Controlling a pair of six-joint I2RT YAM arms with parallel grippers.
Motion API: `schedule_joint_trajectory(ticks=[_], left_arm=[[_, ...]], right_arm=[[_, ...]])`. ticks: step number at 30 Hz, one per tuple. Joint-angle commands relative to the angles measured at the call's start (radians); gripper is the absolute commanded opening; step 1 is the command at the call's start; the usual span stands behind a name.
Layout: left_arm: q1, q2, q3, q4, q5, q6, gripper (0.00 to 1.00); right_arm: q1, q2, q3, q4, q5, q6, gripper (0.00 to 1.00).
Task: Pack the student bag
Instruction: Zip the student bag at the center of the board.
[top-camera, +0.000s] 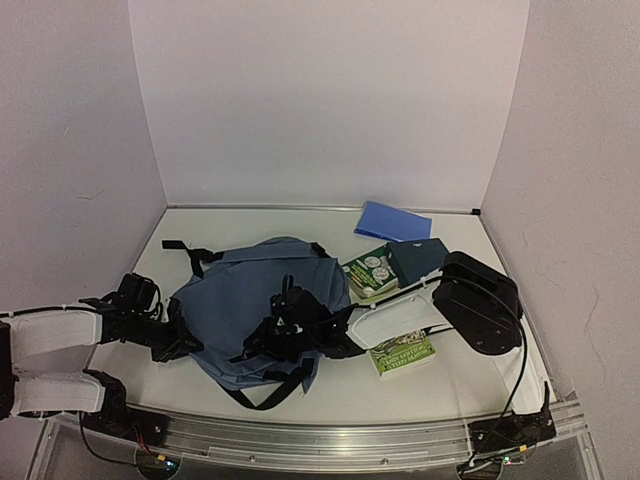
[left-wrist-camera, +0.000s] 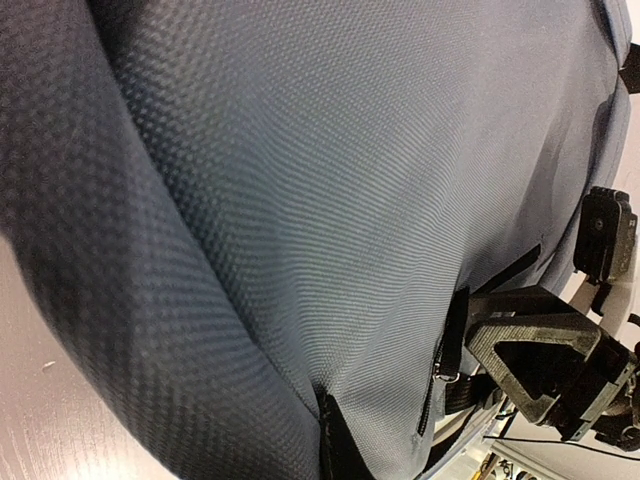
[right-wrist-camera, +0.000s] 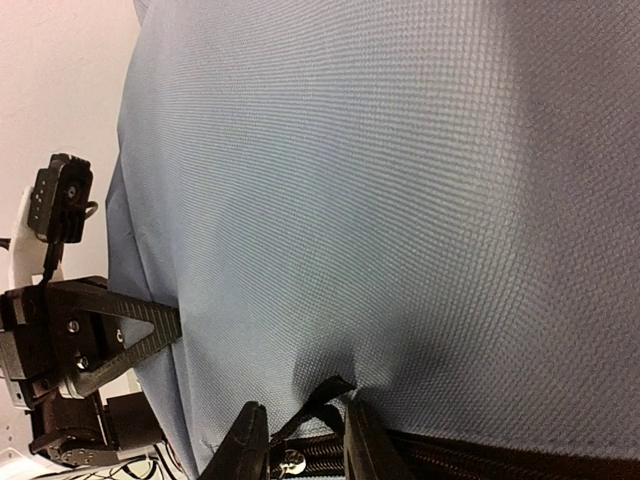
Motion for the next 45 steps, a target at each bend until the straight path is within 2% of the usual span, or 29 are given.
schedule_joint_trajectory(ticks=[1, 6, 9, 19, 24, 33, 41, 45], left_arm=[[-0.006, 0.009, 0.006, 0.012, 0.030, 0.018, 0.00], [-0.006, 0.012, 0.006, 0.014, 0.025, 0.017, 0.00], [-0.006, 0.018, 0.006, 0.017, 0.023, 0.016, 0.00], [-0.006, 0.032, 0.008, 0.022, 0.020, 0.016, 0.00], [-0.006, 0.028, 0.007, 0.022, 0.020, 0.014, 0.00], [-0.007, 0.034, 0.008, 0.022, 0.017, 0.014, 0.00], [-0.006, 0.033, 0.008, 0.022, 0.012, 0.013, 0.00], [-0.006, 0.039, 0.010, 0.022, 0.009, 0.012, 0.00]], right_arm=[[0.023, 0.052, -0.005, -0.050, -0.023, -0.004, 0.23], [0.032, 0.048, 0.018, -0.103, 0.025, -0.023, 0.31], [0.041, 0.050, 0.052, -0.183, 0.072, -0.056, 0.32], [0.071, 0.063, 0.124, -0.259, 0.112, -0.112, 0.22], [0.085, 0.071, 0.172, -0.322, 0.166, -0.145, 0.22], [0.115, 0.101, 0.281, -0.472, 0.273, -0.219, 0.32], [0.148, 0.151, 0.382, -0.605, 0.370, -0.284, 0.29], [0.165, 0.199, 0.465, -0.674, 0.409, -0.328, 0.22]])
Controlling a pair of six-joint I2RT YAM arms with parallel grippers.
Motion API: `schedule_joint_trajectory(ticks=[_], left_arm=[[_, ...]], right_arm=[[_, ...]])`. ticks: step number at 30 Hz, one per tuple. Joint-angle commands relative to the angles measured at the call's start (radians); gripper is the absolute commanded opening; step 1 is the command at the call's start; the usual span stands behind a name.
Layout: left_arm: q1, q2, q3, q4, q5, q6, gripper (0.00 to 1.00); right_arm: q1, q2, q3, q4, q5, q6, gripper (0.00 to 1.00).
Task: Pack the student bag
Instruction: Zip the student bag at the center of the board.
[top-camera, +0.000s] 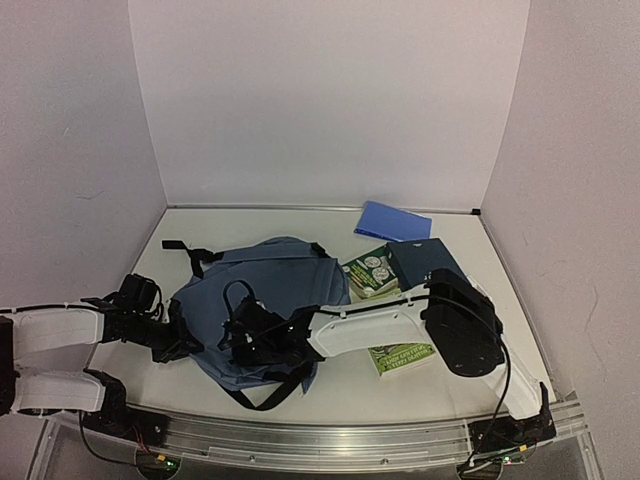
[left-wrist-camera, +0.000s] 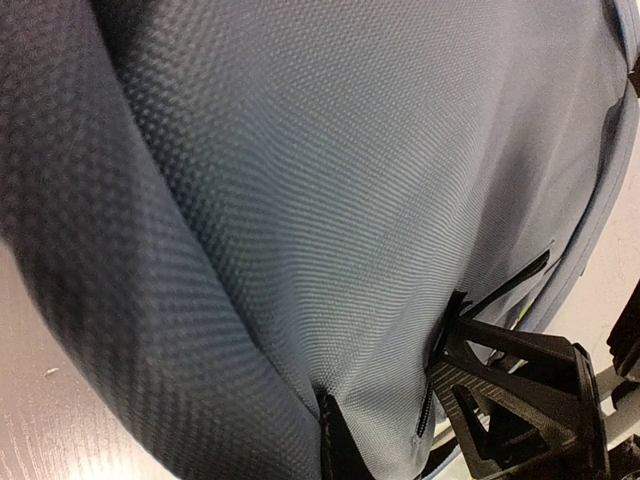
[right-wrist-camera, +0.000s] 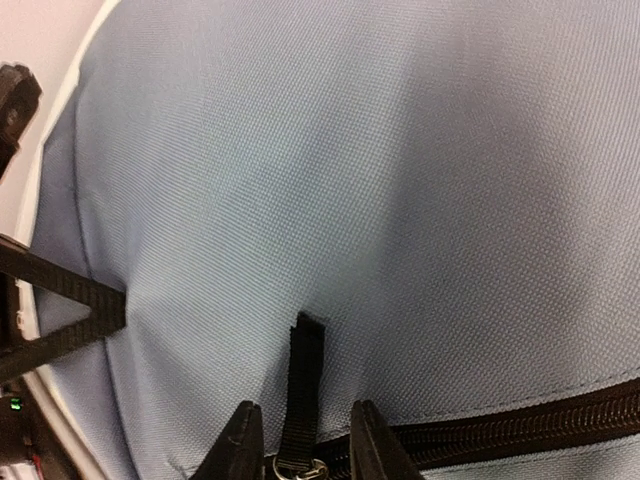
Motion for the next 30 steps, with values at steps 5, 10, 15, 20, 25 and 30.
schedule_joint_trajectory(ticks=[5, 10, 15, 20, 25, 30], left_arm=[[-0.006, 0.014, 0.010, 0.008, 0.004, 0.008, 0.00], [-0.006, 0.017, 0.016, -0.014, -0.018, 0.003, 0.00], [-0.006, 0.000, 0.017, -0.057, -0.087, -0.031, 0.00], [-0.006, -0.029, 0.010, -0.082, -0.146, -0.072, 0.00], [-0.006, -0.027, 0.011, -0.088, -0.155, -0.077, 0.00], [-0.006, -0.016, 0.013, -0.090, -0.157, -0.078, 0.00]], right_arm=[[0.044, 0.122, 0.143, -0.226, 0.118, -0.101, 0.02], [0.045, 0.101, 0.124, -0.267, 0.215, -0.108, 0.00], [0.030, 0.055, 0.089, -0.374, 0.398, -0.081, 0.00], [-0.039, -0.028, -0.018, -0.421, 0.505, -0.040, 0.00], [-0.110, -0.092, -0.101, -0.424, 0.546, -0.032, 0.00], [-0.154, -0.123, -0.132, -0.424, 0.563, -0.037, 0.00]])
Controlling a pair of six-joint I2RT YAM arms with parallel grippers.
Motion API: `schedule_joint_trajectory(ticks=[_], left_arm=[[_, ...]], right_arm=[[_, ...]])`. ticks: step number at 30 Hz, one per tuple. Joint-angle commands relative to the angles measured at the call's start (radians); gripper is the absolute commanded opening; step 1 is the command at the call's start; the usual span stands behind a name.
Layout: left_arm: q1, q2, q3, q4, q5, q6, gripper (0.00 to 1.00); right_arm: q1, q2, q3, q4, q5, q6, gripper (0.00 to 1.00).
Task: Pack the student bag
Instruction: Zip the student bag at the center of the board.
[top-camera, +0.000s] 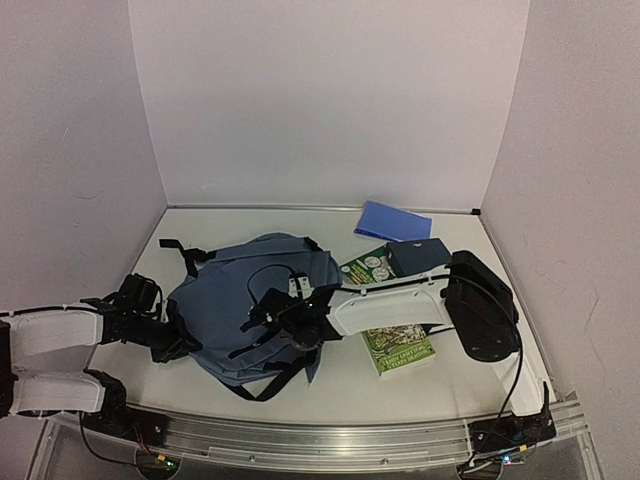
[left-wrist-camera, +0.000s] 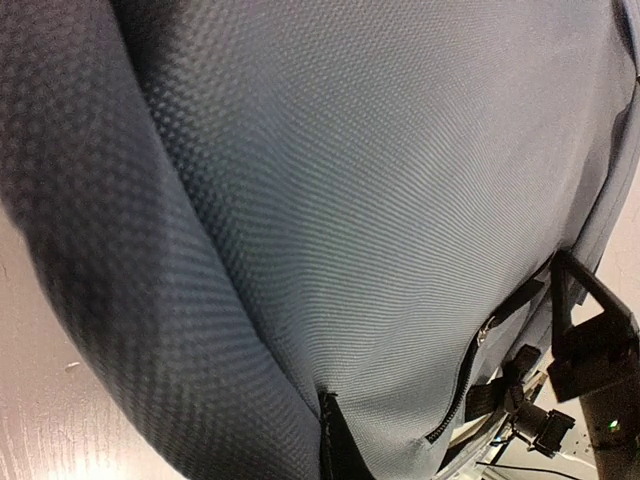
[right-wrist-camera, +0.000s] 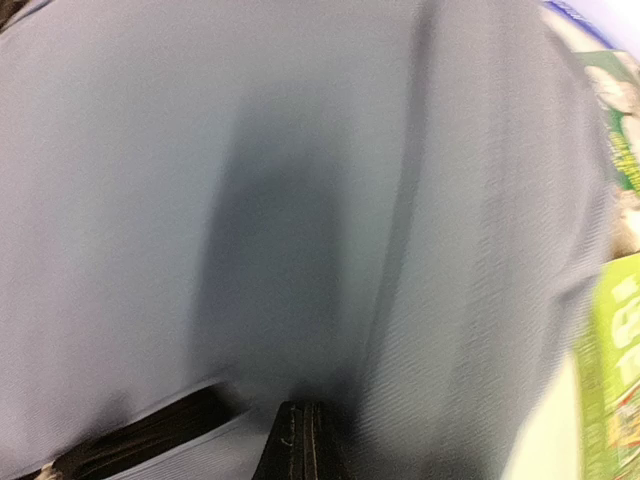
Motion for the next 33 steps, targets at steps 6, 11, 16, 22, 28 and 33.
schedule_joint_trajectory(ticks=[6, 11, 16, 22, 28, 33], left_arm=[[0.008, 0.001, 0.010, -0.030, 0.014, 0.057, 0.02], [-0.007, 0.030, 0.026, 0.037, 0.187, 0.121, 0.05], [-0.031, 0.083, 0.045, 0.000, 0.151, 0.146, 0.05], [-0.033, 0.140, 0.045, 0.019, 0.142, 0.150, 0.05], [-0.034, 0.132, 0.043, 0.019, 0.139, 0.150, 0.04], [-0.034, 0.123, 0.041, 0.019, 0.139, 0.150, 0.04]], right_arm=[[-0.115, -0.142, -0.155, 0.071, -0.123, -0.057, 0.00], [-0.114, -0.231, -0.197, 0.190, -0.308, -0.056, 0.19], [-0.114, -0.286, -0.250, 0.283, -0.446, -0.032, 0.36], [-0.118, -0.249, -0.340, 0.493, -0.661, 0.057, 0.47], [-0.120, -0.166, -0.323, 0.599, -0.706, 0.101, 0.50], [-0.128, -0.126, -0.314, 0.605, -0.695, 0.101, 0.50]])
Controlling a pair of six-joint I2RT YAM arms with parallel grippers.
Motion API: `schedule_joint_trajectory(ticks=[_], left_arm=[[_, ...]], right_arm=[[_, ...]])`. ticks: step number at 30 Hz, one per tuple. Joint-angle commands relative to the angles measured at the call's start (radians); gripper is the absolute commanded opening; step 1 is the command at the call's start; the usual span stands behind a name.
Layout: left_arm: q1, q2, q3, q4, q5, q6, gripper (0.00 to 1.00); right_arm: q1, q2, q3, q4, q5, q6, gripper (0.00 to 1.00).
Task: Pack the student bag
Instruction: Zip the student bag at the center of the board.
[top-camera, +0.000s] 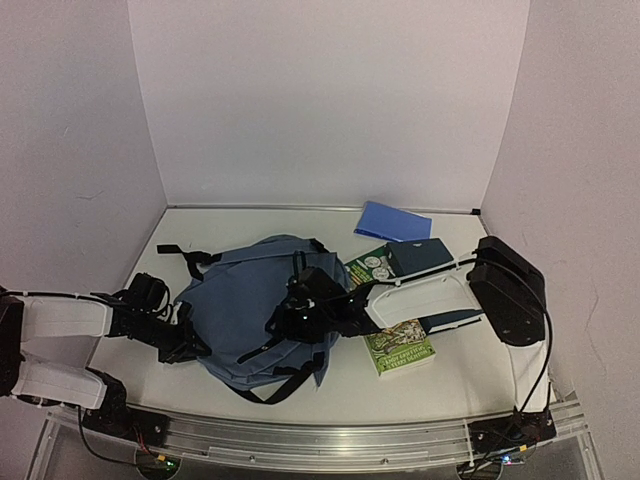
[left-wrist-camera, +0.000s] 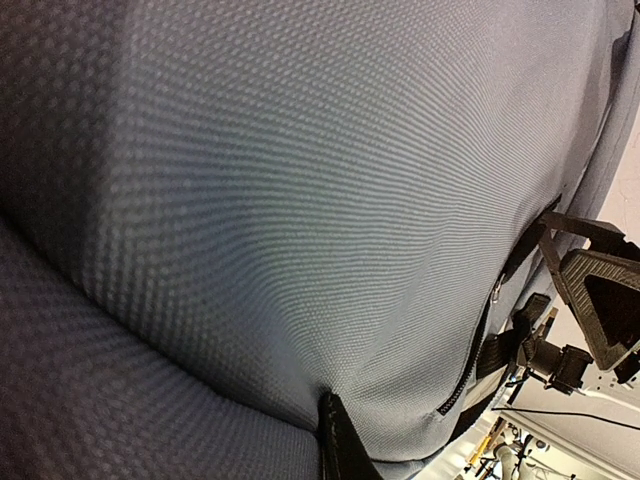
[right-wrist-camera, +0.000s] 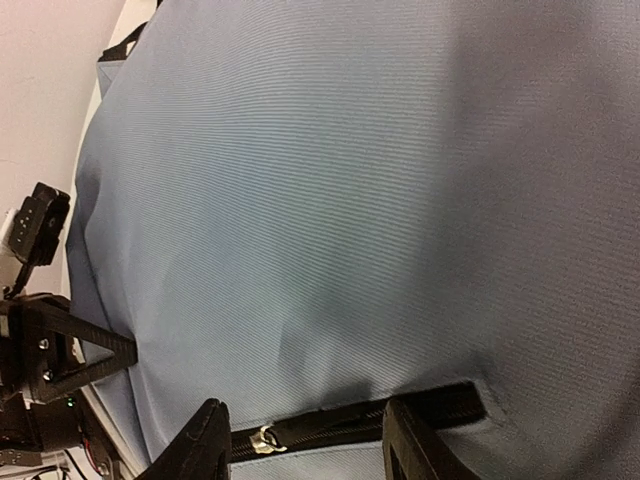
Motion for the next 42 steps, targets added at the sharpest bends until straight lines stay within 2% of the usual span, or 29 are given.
schedule_joint_trajectory(ticks=[1, 10, 17, 21, 28, 32, 42], left_arm=[[-0.010, -0.004, 0.010, -0.010, 0.001, 0.022, 0.04], [-0.010, -0.001, 0.011, -0.009, 0.002, 0.022, 0.04], [-0.010, 0.001, 0.013, -0.010, -0.003, 0.023, 0.04], [-0.010, 0.003, 0.012, -0.011, -0.006, 0.021, 0.05], [-0.010, 0.004, 0.014, -0.015, -0.018, 0.016, 0.04], [-0.010, 0.003, 0.015, -0.018, -0.025, 0.014, 0.04], [-0.010, 0.005, 0.019, -0.030, -0.058, 0.002, 0.04]], right_arm=[[-0.013, 0.051, 0.024, 0.049, -0.006, 0.019, 0.49], [-0.013, 0.105, 0.032, 0.054, 0.010, 0.033, 0.43], [-0.004, 0.130, 0.033, 0.025, 0.055, 0.042, 0.28], [0.019, 0.164, 0.081, -0.077, 0.109, 0.016, 0.21], [0.057, 0.195, 0.168, -0.253, 0.289, -0.033, 0.12], [0.077, 0.213, 0.231, -0.375, 0.394, -0.070, 0.00], [0.090, 0.131, 0.277, -0.622, 0.767, -0.071, 0.00]])
